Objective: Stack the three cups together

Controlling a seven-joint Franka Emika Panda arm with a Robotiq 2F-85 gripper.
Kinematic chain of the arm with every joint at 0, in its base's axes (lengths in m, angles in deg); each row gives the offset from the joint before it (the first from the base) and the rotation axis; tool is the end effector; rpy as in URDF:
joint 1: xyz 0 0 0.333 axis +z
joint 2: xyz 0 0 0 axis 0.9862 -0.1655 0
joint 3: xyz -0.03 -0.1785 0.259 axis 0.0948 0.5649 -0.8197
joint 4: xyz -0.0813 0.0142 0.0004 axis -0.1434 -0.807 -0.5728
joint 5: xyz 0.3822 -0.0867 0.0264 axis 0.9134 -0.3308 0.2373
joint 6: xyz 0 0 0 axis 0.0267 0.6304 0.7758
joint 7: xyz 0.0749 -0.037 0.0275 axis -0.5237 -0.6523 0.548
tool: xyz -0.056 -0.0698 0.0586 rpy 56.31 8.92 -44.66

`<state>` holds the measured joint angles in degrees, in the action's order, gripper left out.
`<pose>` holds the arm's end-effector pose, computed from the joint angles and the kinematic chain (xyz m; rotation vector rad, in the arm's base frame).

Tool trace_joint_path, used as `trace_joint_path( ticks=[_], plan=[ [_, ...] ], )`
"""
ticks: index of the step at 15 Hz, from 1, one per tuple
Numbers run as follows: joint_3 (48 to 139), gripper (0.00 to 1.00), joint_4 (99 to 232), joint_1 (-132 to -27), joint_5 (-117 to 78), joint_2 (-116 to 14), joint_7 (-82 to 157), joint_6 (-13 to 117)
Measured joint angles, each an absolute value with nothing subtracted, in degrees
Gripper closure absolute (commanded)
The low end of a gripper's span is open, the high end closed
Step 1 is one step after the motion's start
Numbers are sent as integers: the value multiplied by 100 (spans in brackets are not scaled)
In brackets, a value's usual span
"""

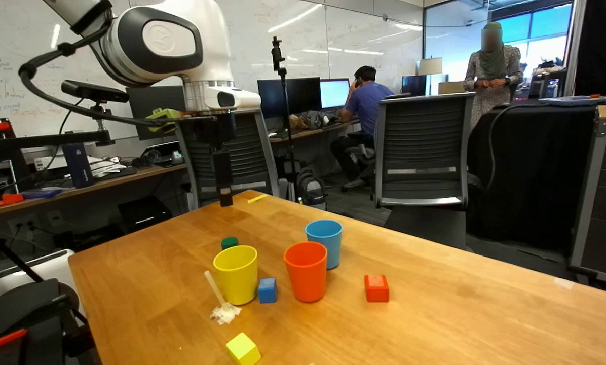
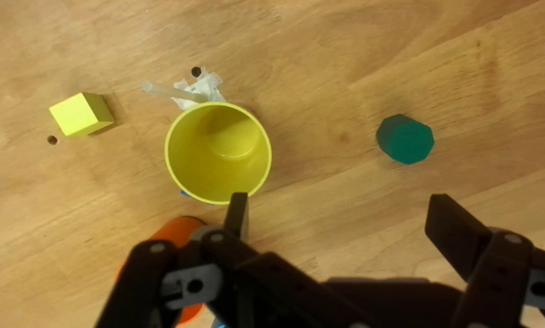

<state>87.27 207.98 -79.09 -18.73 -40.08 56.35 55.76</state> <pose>0.5024 0.0321 0.2877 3.0741 -0.5047 -0.0491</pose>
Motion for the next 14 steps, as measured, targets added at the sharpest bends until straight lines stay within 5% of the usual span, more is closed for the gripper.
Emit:
trace_joint_path(
  ticks=[14],
  plan=[
    [8920,0,21218,-7955,-1870,-4604,5611,6914]
  ],
)
